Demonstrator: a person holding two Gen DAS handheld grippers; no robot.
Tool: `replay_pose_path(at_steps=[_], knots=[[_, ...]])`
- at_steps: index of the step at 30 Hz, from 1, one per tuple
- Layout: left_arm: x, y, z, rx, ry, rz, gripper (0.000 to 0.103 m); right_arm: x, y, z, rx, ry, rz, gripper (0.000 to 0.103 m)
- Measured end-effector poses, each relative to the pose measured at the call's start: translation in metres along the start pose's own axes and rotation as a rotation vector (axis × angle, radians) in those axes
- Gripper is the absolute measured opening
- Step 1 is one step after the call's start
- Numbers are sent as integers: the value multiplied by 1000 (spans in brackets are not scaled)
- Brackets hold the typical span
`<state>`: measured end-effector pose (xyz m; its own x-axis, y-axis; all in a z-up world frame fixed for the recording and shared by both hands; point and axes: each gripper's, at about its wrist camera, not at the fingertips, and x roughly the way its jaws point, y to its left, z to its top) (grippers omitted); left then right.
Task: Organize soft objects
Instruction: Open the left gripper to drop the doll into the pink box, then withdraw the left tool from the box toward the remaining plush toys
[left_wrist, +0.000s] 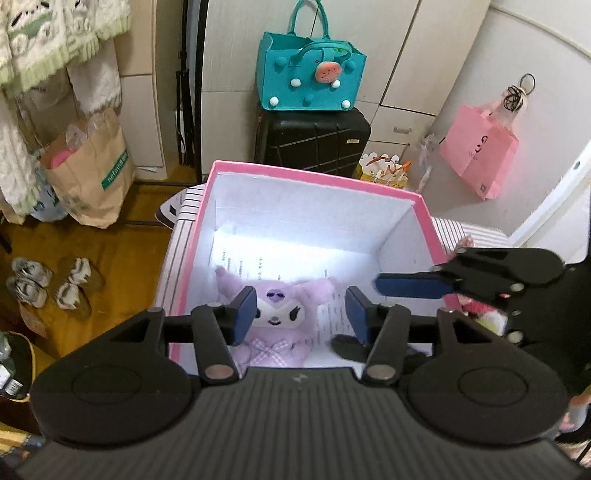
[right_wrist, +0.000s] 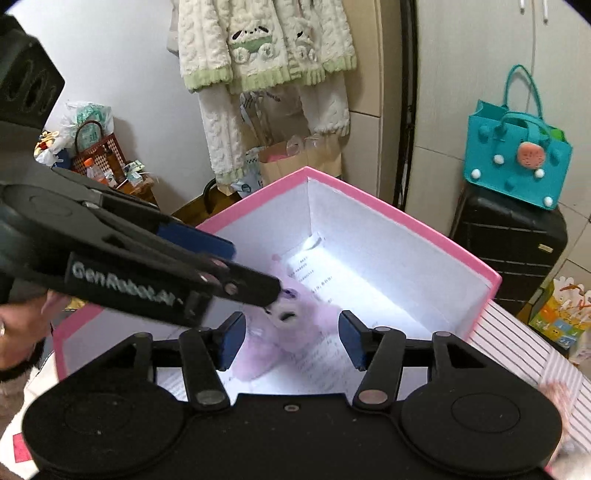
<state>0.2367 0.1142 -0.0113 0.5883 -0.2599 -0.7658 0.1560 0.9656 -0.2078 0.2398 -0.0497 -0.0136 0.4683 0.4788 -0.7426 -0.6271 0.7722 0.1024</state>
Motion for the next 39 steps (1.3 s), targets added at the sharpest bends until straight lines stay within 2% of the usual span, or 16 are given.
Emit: replay_pose_path(at_steps=[12,27,33,37,39], knots=[[-45,-9,-20,90,-5,55,59,-62,24,-28,-30,-70,-3,61],[-111,-54,-53,248,32,2,68,-140,41,-55,-27,-139,11,61],[-127,-74,-74,313,21,-7,74,-167,40,-79,3,-137,11,62],[-137,-77,-90,344,-1,-63,79,-178,42,-103,38,-134,-5,62],[-142,-79,-98,338,-20,-69,81,-183,43,-114,51,-132,-7,62]])
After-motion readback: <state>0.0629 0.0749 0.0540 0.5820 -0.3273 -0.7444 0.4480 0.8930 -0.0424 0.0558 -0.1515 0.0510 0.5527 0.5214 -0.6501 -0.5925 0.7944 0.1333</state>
